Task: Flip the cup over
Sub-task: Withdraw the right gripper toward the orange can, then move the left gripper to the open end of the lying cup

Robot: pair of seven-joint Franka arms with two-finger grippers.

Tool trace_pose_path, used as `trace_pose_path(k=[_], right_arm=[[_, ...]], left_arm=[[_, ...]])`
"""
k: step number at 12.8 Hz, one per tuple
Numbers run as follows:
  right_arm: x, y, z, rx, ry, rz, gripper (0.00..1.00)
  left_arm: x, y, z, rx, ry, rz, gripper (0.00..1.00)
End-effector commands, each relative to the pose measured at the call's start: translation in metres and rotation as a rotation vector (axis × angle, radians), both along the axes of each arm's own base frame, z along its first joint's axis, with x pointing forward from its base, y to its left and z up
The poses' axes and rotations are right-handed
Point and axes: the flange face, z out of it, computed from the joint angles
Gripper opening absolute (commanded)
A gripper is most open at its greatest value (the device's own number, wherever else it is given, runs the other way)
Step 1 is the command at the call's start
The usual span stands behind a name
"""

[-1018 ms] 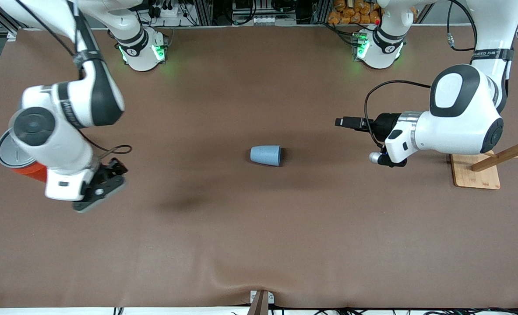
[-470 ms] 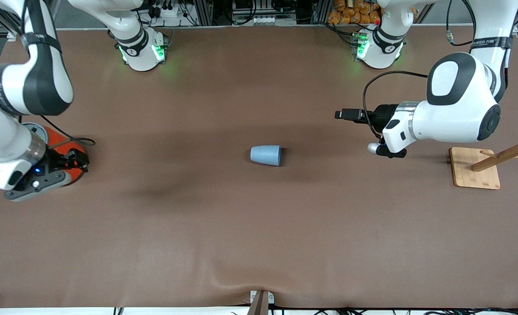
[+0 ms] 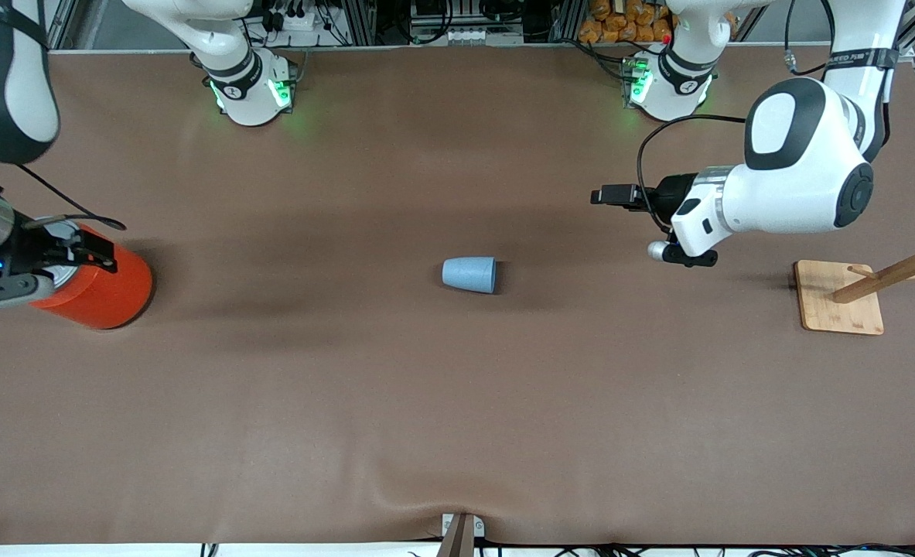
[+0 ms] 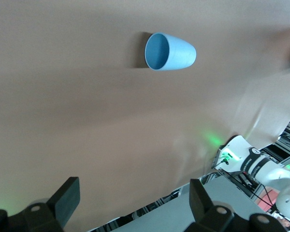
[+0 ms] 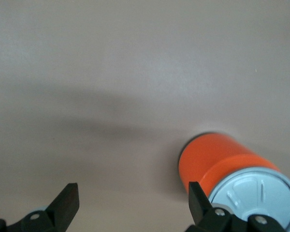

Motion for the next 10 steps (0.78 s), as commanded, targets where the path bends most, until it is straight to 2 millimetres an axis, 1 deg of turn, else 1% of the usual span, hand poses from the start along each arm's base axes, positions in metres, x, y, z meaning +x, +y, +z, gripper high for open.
trace_pose_path(k=[1,2,3,5,6,7,8,9,10], right_arm=[[-0.021,0.011,0.016,0.014,0.009,-0.075,1.0],[-0.025,0.018,0.019,0.012,0.013,-0.09,1.0],[-0.031,0.028,0.021,0.01,0.011,-0.1,1.0],[-0.043,0.029,0.025,0.007,0.007,-0.107,1.0],[-0.046,0.026,0.03,0.007,0.007,-0.113,1.0],[-0.05,0.024,0.036,0.006,0.006,-0.121,1.0],[-0.053,0.024,0.041,0.006,0.02,-0.143,1.0],[-0.057,0.028,0.05,0.002,0.038,-0.18,1.0],[-0.06,0.034,0.056,-0.002,0.051,-0.206,1.0]], left_arm=[[-0.014,0.002,-0.015,-0.075,-0.027,0.055,1.0],[-0.017,0.001,-0.027,-0.101,-0.028,0.085,1.0],[-0.021,-0.006,-0.038,-0.132,-0.037,0.108,1.0],[-0.029,-0.031,-0.053,-0.172,-0.059,0.168,1.0],[-0.031,-0.044,-0.057,-0.182,-0.072,0.192,1.0],[-0.03,-0.054,-0.068,-0.205,-0.07,0.22,1.0],[-0.026,-0.057,-0.085,-0.253,-0.091,0.222,1.0],[-0.023,-0.057,-0.111,-0.33,-0.106,0.231,1.0],[-0.022,-0.061,-0.138,-0.432,-0.1,0.279,1.0]])
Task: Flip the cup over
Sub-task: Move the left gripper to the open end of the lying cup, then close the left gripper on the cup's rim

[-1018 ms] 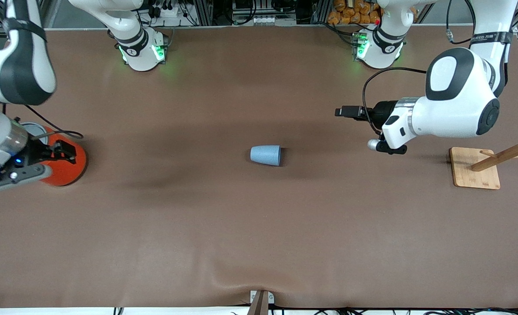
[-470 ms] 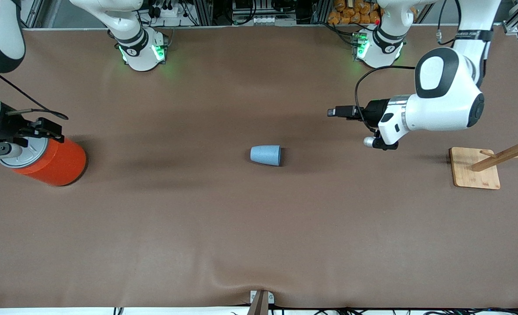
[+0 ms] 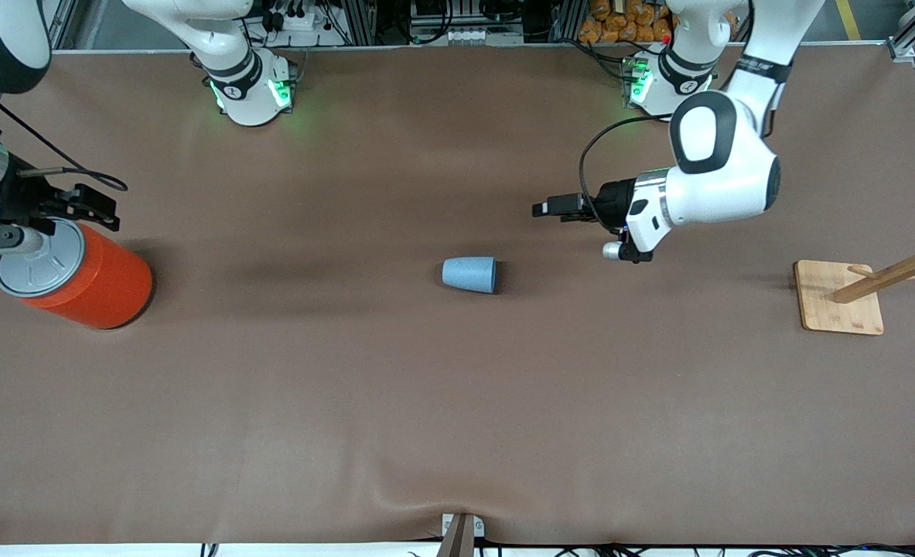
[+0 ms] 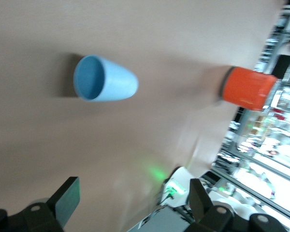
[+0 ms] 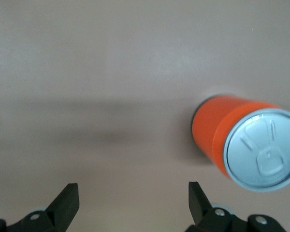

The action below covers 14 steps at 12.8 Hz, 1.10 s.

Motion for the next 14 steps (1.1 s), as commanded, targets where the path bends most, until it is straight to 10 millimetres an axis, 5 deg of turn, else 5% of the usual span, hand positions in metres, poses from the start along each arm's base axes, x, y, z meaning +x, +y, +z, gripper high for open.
trace_pose_path(k=[1,5,7,10,14], right_arm=[[-0.012,0.009,0.02,0.01,0.014,-0.051,1.0],[-0.004,0.02,0.038,0.035,-0.025,-0.03,1.0],[-0.004,0.026,0.052,0.036,-0.034,-0.011,1.0],[-0.002,0.035,0.052,0.038,-0.009,0.003,1.0],[-0.001,0.03,0.051,0.039,-0.008,-0.006,1.0]], left_arm=[[0.001,-0.013,-0.069,-0.214,0.004,0.083,1.0],[0.001,-0.06,-0.103,-0.249,-0.034,0.081,0.96],[0.016,-0.063,-0.13,-0.291,-0.096,0.057,0.82],[0.04,-0.043,-0.14,-0.266,-0.137,0.062,0.69],[0.064,-0.055,-0.16,-0.241,-0.172,0.044,0.65]])
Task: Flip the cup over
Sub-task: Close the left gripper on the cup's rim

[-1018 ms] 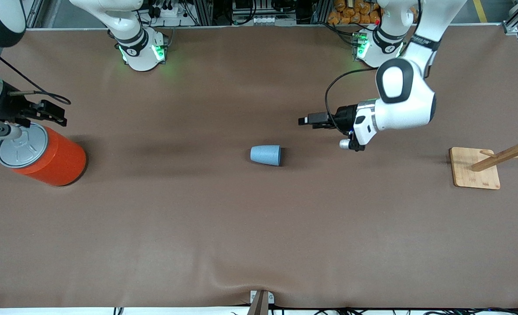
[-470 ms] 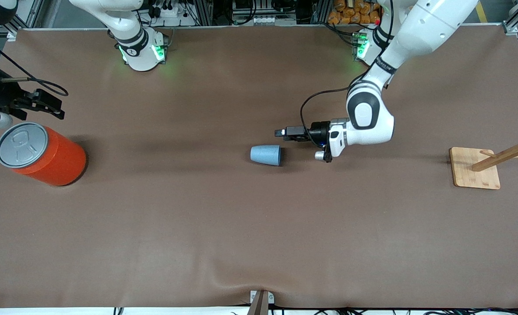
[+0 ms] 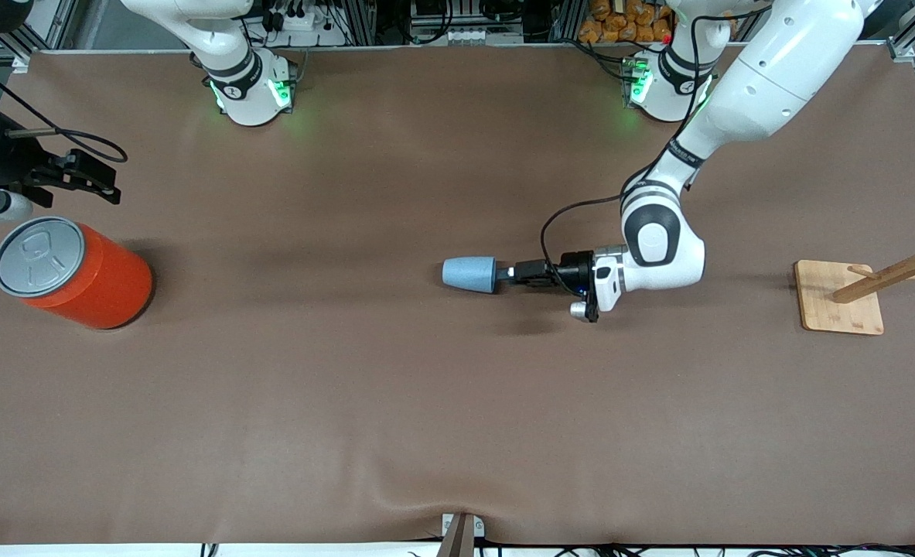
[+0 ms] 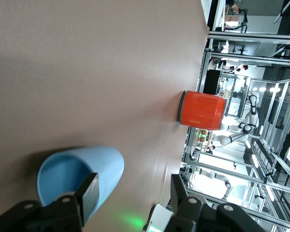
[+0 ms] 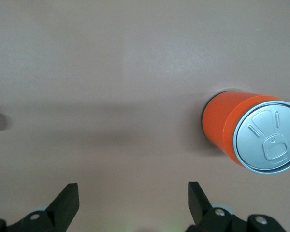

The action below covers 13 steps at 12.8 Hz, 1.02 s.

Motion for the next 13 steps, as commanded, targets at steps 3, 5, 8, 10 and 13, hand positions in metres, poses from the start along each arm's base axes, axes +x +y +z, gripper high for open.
trace_pose_path(k=[3,5,8,10,13], right_arm=[[0.005,-0.002,0.014,0.011,-0.018,-0.013,1.0],[0.009,-0.001,0.011,0.017,-0.011,-0.016,1.0],[0.014,-0.003,0.004,0.014,-0.006,-0.033,1.0],[0.016,-0.007,0.002,0.014,-0.005,-0.04,1.0],[0.016,-0.014,0.006,0.01,-0.014,-0.051,1.0]], left_arm=[[0.001,-0.029,-0.015,0.048,-0.028,-0.008,0.57],[-0.004,-0.032,-0.02,0.052,-0.018,-0.017,0.54],[-0.012,-0.029,-0.028,0.061,-0.002,-0.024,0.54],[-0.012,-0.024,-0.028,0.065,0.001,-0.019,0.54],[-0.016,-0.022,-0.031,0.069,0.01,-0.021,0.53]])
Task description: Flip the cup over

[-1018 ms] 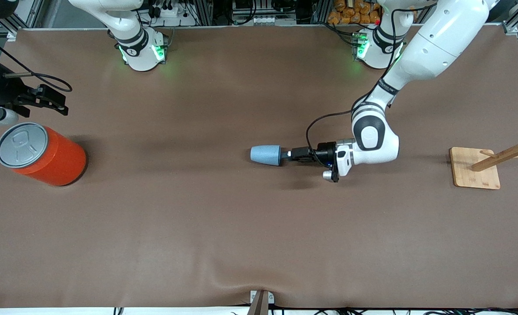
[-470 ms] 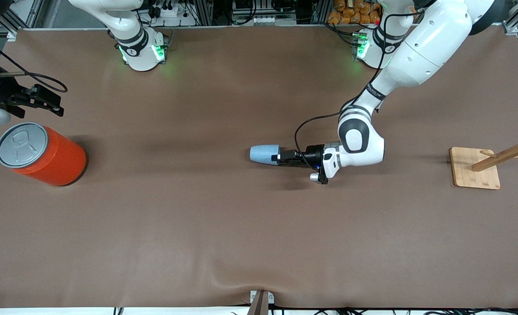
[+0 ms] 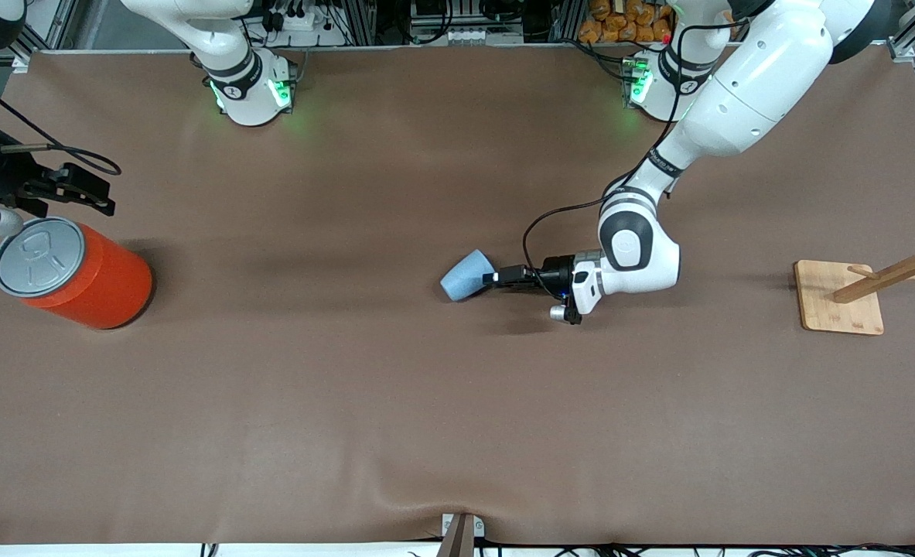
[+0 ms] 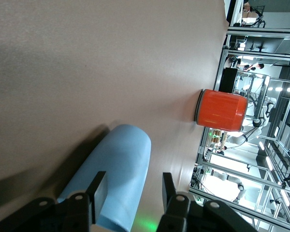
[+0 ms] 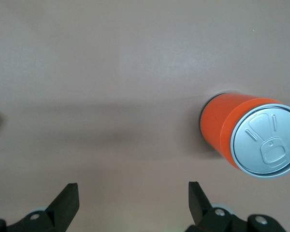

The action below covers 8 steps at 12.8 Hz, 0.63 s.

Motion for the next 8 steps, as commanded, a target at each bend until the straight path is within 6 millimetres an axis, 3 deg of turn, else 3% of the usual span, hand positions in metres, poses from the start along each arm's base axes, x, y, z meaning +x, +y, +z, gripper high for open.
trace_pose_path(k=[1,6,8], right_arm=[[0.004,-0.009,0.01,0.014,-0.014,-0.032,1.0],[0.004,0.001,0.01,0.016,-0.02,-0.015,1.0],[0.004,0.0,0.01,0.016,-0.02,-0.017,1.0]], left_arm=[[-0.002,0.002,0.0,0.012,-0.008,-0.008,0.53],[-0.001,0.015,0.025,0.033,0.026,0.03,0.53],[-0.012,0.017,0.024,0.046,0.045,0.024,0.53]])
